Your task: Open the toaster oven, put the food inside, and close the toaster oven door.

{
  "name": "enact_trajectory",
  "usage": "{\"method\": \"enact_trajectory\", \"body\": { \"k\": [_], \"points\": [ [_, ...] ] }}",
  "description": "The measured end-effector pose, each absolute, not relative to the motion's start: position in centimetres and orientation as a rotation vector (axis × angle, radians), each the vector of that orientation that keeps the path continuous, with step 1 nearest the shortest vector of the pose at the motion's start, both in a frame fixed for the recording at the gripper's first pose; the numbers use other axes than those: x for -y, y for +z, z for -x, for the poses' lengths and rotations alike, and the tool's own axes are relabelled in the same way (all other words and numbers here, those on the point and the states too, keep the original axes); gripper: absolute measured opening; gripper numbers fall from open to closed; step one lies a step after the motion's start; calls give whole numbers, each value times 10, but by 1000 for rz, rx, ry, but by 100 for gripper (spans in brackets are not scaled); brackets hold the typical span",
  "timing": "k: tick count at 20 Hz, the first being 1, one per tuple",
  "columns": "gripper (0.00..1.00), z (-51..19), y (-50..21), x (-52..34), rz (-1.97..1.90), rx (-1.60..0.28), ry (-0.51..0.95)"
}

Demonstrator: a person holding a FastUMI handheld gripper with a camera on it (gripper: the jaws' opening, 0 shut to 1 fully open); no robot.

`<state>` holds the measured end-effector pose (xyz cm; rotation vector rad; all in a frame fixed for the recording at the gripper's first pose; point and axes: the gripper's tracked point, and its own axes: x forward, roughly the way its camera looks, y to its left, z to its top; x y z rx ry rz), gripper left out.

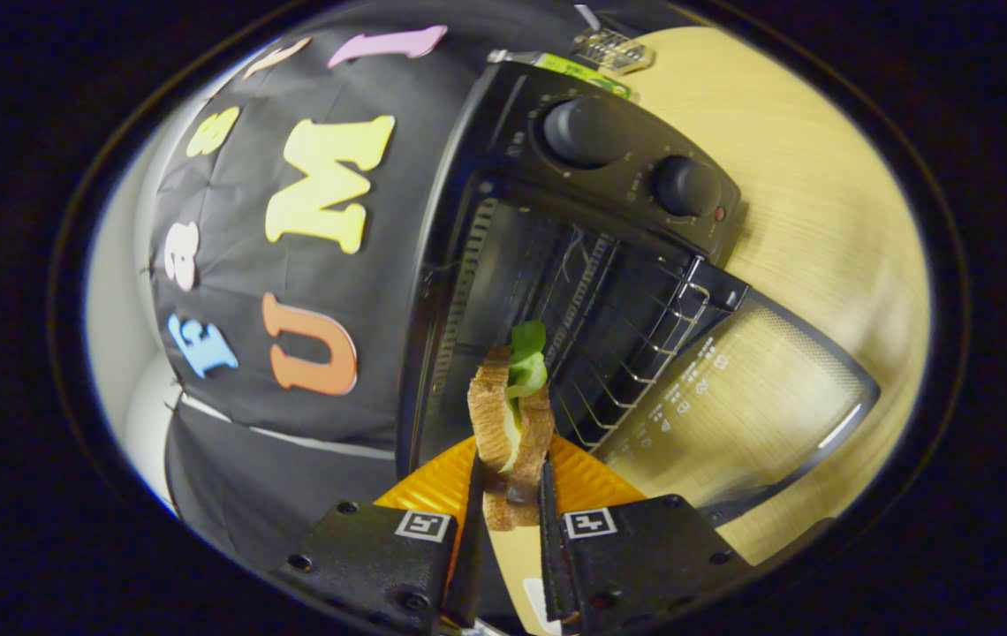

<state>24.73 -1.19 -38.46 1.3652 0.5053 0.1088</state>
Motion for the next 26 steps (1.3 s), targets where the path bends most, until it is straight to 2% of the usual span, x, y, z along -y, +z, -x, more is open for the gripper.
{"method": "enact_trajectory", "body": {
  "k": [6, 12, 14, 15, 16, 20, 22, 26],
  "points": [
    [34, -282, -394, 9, -1402, -426, 41],
    [39, -293, -404, 5, -1374, -410, -33],
    [44, -290, -415, -1, -1378, -474, -78],
    [52, -287, -414, -9, -1391, -515, -73],
    [55, -288, -409, -14, -1378, -530, -56],
    [88, -268, -407, -38, -1245, -702, 37],
    [96, -258, -410, -37, -1190, -744, 29],
    [96, -223, -415, -37, -1128, -867, 24]
  ]
}}
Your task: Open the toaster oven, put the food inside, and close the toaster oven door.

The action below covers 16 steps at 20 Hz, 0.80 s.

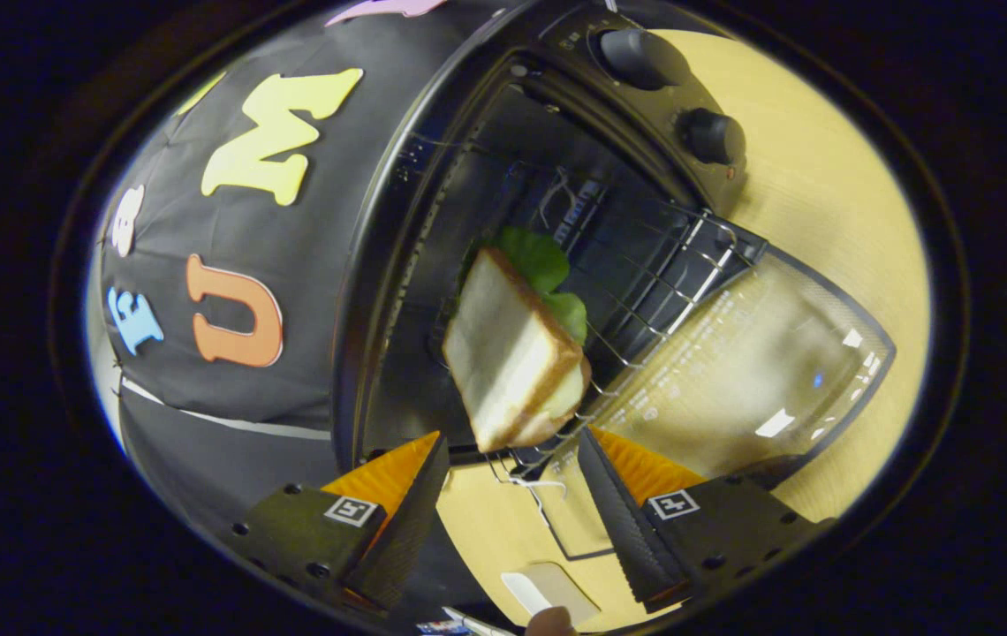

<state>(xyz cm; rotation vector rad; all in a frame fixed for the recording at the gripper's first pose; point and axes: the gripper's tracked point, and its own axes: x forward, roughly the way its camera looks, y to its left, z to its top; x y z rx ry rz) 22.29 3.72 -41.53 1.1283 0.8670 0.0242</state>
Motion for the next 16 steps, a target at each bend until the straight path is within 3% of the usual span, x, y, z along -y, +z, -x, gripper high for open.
{"method": "enact_trajectory", "body": {
  "k": [11, 16],
  "points": [
    [96, -132, -387, -17, -704, -915, 156],
    [100, -105, -422, 4, -446, -933, 143]
  ]
}}
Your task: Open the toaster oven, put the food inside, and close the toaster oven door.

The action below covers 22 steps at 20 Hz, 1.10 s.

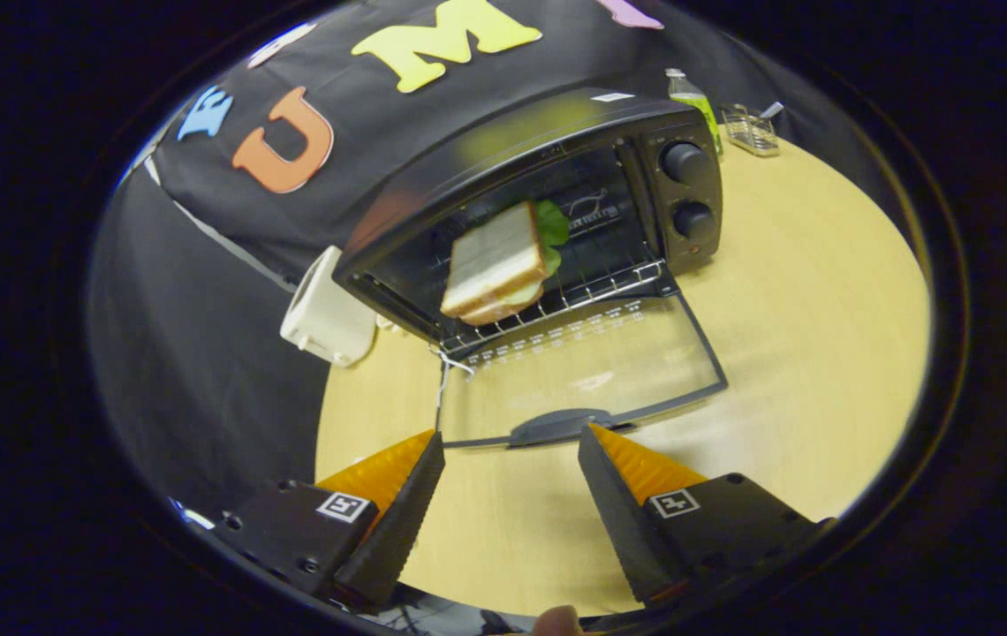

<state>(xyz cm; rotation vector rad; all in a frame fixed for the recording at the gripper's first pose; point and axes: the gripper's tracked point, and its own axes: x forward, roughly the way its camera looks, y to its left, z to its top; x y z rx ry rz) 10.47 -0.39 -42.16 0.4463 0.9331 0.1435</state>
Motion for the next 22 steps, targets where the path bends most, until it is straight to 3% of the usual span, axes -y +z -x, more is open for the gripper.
{"method": "enact_trajectory", "body": {
  "k": [12, 22],
  "points": [
    [100, -77, -497, 31, -141, -1062, 53],
    [100, -122, -511, 31, 22, -966, 22]
  ]
}}
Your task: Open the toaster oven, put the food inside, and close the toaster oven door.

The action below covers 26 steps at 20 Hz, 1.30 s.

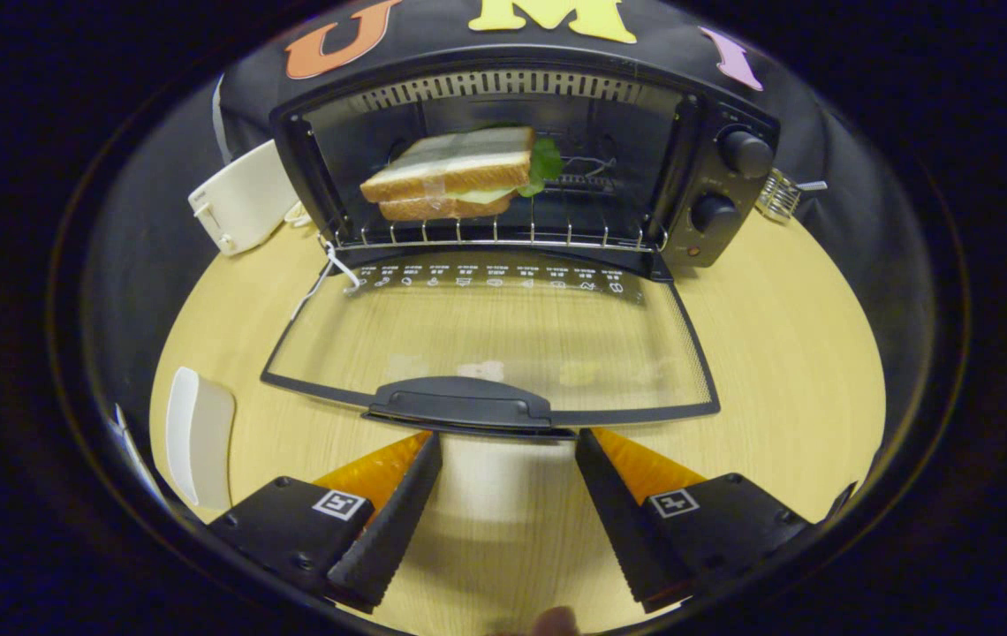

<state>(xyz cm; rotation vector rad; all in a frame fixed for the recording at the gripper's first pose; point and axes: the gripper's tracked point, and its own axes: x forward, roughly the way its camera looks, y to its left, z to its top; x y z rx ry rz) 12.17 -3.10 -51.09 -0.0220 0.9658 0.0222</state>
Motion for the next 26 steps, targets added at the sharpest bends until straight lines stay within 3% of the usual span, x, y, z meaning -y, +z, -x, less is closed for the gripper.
{"method": "enact_trajectory", "body": {
  "k": [16, 26],
  "points": [
    [100, -138, -382, 39, 29, -663, 72],
    [100, -174, -199, 18, -62, -369, 113]
  ]
}}
